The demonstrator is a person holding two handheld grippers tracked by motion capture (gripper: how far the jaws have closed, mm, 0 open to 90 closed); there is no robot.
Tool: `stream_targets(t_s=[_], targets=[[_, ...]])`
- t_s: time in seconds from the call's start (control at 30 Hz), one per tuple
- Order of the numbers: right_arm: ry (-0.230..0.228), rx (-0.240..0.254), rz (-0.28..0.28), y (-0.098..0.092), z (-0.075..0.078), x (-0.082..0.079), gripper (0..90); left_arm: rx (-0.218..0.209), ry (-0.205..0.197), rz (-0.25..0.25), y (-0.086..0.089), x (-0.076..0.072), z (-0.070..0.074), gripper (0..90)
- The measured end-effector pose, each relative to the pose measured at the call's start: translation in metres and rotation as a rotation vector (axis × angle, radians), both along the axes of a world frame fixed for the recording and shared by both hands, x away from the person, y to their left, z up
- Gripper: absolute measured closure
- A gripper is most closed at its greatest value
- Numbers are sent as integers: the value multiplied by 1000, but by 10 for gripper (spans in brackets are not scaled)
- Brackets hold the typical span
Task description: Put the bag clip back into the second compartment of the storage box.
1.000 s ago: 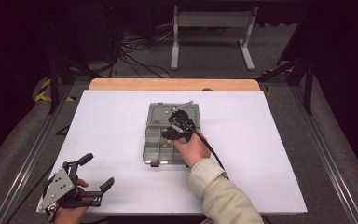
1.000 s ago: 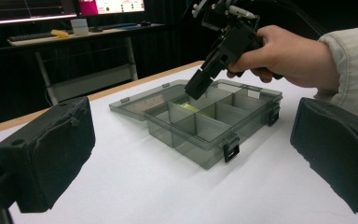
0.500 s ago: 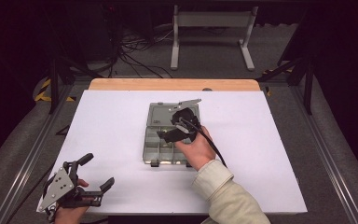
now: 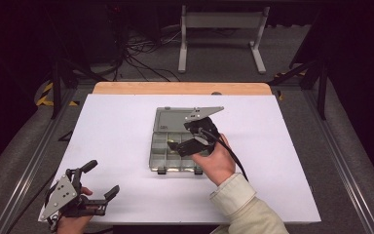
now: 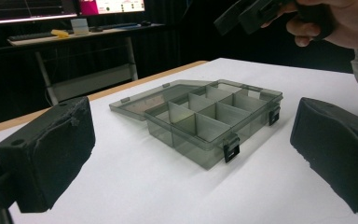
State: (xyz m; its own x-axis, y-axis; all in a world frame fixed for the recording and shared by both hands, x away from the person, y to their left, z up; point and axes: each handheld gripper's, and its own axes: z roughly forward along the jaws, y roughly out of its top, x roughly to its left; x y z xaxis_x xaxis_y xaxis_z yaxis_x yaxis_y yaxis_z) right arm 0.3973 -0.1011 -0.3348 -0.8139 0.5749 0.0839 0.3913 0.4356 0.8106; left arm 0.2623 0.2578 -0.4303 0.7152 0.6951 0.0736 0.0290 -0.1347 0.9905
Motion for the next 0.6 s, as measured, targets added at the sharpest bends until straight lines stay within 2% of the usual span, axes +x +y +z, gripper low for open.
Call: stream_targets(t_s=[0.2,0.6], targets=[[-19,38,8,-14,7,-10,99,0,1,-2,-1,0,0,3],[-113,89,3,-62,17,-37,52,1,-2,2,-1,0,0,3]])
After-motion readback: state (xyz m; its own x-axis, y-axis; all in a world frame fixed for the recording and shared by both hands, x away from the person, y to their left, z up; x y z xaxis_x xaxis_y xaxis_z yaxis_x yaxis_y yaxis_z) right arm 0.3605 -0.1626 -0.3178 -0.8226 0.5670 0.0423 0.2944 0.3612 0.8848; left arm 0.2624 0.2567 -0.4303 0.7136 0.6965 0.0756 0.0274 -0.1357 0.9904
